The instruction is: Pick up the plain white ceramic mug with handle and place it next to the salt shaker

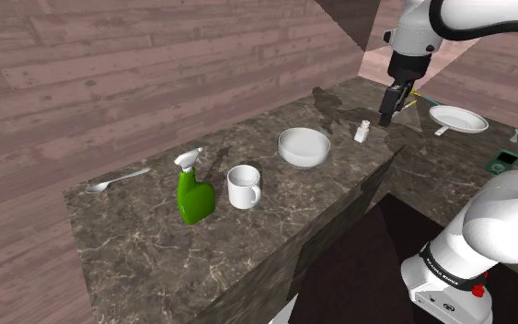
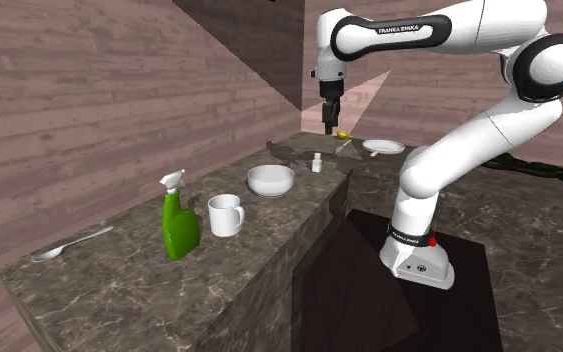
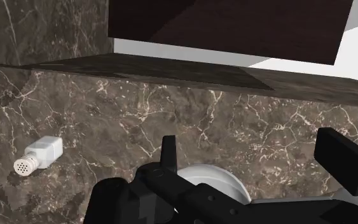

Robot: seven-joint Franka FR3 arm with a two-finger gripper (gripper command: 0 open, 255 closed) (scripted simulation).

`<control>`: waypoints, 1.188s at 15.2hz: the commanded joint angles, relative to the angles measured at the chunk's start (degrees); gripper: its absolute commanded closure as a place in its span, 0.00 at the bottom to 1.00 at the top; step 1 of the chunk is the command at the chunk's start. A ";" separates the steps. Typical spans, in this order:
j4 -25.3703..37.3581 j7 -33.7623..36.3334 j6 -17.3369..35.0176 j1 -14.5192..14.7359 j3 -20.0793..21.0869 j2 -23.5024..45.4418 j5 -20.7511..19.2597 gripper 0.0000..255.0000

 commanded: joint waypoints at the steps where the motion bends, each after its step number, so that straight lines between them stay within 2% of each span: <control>1: 0.00 0.00 0.00 0.00 0.00 0.00 0.00 0.00; 10: 0.96 10.17 11.46 2.23 7.37 13.17 5.75 0.00; 18: 6.90 18.86 20.36 3.43 13.24 28.24 7.51 0.00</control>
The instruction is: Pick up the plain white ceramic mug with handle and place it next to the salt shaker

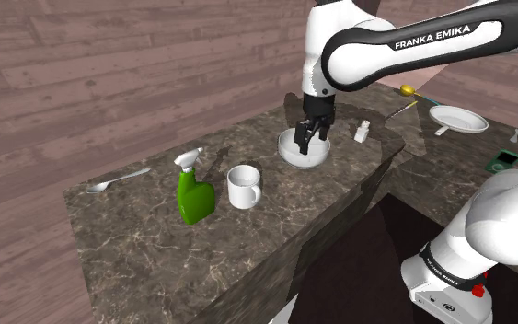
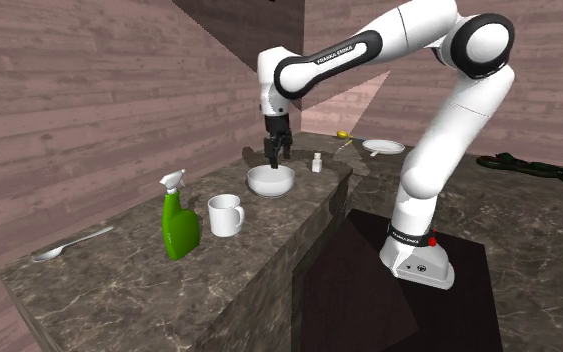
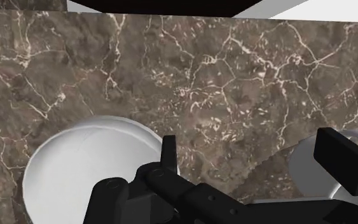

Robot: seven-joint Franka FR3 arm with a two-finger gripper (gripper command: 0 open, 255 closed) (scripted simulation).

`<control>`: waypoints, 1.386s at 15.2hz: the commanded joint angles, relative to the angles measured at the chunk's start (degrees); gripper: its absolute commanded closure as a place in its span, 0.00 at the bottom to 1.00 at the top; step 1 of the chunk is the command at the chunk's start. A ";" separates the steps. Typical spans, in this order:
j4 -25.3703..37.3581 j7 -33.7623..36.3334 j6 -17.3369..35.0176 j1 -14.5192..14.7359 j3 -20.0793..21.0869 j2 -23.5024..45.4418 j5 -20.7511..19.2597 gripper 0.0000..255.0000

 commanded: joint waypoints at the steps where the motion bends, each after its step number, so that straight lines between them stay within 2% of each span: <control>1: 1.78 2.40 2.39 0.31 1.45 4.22 0.05 0.00; 7: 9.72 9.26 6.90 1.40 4.64 16.97 -1.78 0.00; 13: 20.36 15.96 9.10 3.73 6.13 30.35 -5.33 0.00; 21: 17.65 16.88 14.53 4.23 5.86 33.22 -6.44 0.00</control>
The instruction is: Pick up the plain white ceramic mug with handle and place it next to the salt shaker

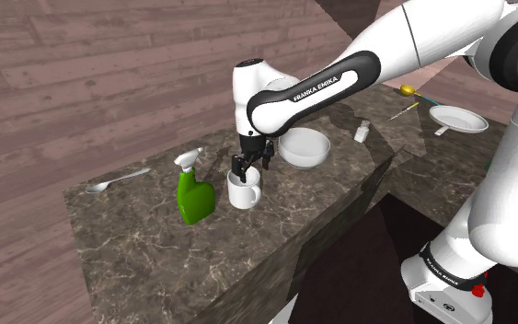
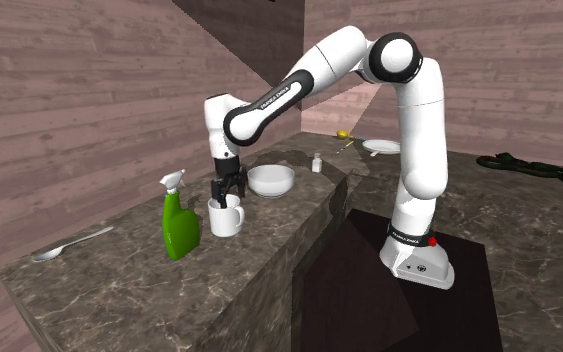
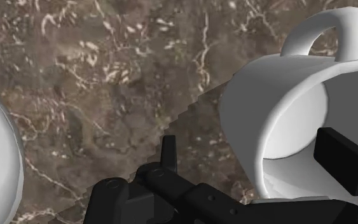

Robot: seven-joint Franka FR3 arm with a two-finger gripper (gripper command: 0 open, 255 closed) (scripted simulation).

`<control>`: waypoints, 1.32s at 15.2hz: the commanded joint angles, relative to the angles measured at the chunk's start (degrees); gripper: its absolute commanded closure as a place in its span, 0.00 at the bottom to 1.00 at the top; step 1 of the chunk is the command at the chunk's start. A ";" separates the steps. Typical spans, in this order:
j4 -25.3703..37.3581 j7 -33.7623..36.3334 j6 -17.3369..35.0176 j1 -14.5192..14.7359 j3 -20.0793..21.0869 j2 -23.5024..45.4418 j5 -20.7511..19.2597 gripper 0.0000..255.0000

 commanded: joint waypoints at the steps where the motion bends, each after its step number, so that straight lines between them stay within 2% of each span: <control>1: -0.46 0.14 1.04 0.07 -0.06 0.58 -0.23 0.00; 8: -0.44 0.14 1.02 0.07 -0.07 0.58 -0.24 0.00; 9: -0.44 0.14 1.02 0.07 -0.07 0.58 -0.24 1.00; 18: -0.44 0.15 1.03 0.07 -0.07 0.59 -0.24 1.00; 20: 0.15 -0.05 -0.32 -0.02 0.03 -0.21 0.10 1.00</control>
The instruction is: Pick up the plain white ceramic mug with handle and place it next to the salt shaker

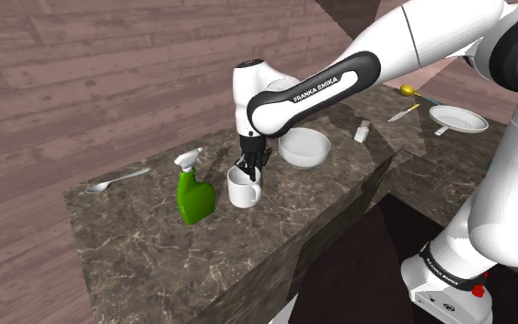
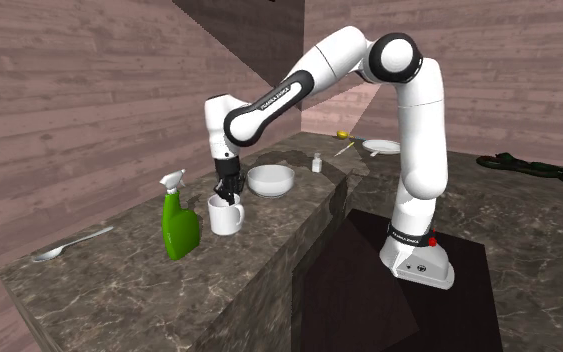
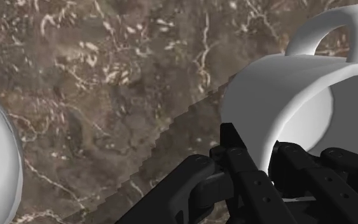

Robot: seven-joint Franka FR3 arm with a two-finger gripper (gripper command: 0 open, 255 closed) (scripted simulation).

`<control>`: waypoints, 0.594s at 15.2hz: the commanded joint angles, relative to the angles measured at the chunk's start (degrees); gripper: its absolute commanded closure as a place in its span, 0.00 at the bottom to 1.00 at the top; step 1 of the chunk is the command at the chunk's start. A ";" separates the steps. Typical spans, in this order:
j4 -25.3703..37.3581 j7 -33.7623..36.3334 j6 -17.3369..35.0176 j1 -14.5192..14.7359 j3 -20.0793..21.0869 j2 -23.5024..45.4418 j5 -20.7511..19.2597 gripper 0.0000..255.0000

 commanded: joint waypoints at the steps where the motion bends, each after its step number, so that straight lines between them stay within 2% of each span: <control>1: 0.71 -0.13 -1.24 -0.05 0.08 -0.58 0.25 1.00; 9: 3.75 -0.72 -6.80 -0.32 0.33 -3.25 1.33 1.00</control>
